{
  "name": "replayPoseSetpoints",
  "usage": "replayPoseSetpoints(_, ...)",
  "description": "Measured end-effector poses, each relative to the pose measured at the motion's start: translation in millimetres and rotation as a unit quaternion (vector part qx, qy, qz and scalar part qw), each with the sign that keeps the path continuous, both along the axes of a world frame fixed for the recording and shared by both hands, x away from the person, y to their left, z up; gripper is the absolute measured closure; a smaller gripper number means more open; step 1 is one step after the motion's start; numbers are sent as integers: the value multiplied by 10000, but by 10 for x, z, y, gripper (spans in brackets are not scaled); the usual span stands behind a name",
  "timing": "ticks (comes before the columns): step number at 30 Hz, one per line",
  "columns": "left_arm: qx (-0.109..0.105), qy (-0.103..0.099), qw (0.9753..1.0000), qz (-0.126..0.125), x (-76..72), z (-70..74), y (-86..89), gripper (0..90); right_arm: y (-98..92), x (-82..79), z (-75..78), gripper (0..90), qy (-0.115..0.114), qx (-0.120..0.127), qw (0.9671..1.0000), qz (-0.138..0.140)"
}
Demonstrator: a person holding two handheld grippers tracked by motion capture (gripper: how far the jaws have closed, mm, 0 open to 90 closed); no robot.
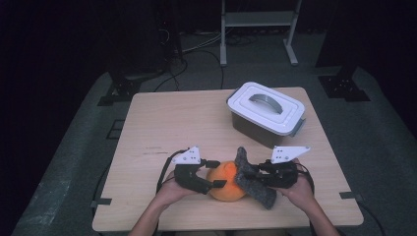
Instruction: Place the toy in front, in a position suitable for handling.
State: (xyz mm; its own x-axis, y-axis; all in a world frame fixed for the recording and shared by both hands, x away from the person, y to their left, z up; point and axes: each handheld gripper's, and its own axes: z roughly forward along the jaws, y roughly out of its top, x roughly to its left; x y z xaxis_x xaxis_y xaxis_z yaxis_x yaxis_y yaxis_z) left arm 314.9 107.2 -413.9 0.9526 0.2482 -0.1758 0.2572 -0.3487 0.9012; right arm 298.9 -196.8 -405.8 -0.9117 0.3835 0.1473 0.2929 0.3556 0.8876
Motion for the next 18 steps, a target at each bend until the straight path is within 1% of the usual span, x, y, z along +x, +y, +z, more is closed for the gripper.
replayPoseSetpoints(1,110,76,9998,116,10,-8,-27,188,-4,0,-2,717,22,22,10000,20)
replayPoseSetpoints(2,258,76,9996,126,10,-20,-51,143,2,-6,4,717,24,27,10000,64)
replayPoseSetpoints(3,452,-70,9989,66,-16,-49,-89,151,7,-13,16,719,-8,5,10000,47)
replayPoseSetpoints(4,517,-162,9985,50,-35,-61,-105,154,16,-25,45,722,-65,19,10000,-25)
replayPoseSetpoints(5,521,-185,9985,34,-50,-60,-113,159,22,-31,61,723,-69,43,10000,-42)
replayPoseSetpoints(6,537,-182,9984,20,-52,-52,-111,184,31,-37,78,723,-85,101,9999,-12)
replayPoseSetpoints(7,579,-229,9981,0,-54,-39,-92,216,36,-39,80,722,-96,130,9999,6)
replayPoseSetpoints(8,570,-227,9981,-60,-53,-35,-72,280,43,-41,70,721,-59,133,9999,40)
replayPoseSetpoints(11,554,-226,9981,-132,-50,-35,-36,362,25,-14,29,720,35,165,9998,143)
replayPoseSetpoints(13,598,-255,9977,-166,-55,-33,-32,379,2,3,-2,717,114,109,9997,169)
replayPoseSetpoints(14,583,-237,9979,-156,-56,-35,-34,380,-21,17,-25,714,131,66,9998,145)
replayPoseSetpoints(16,560,-237,9980,-142,-57,-39,-32,380,-77,39,-56,711,171,-76,9998,43)
replayPoseSetpoints(18,552,-254,9981,-136,-61,-41,-32,381,-128,54,-81,716,287,-108,9995,-46)
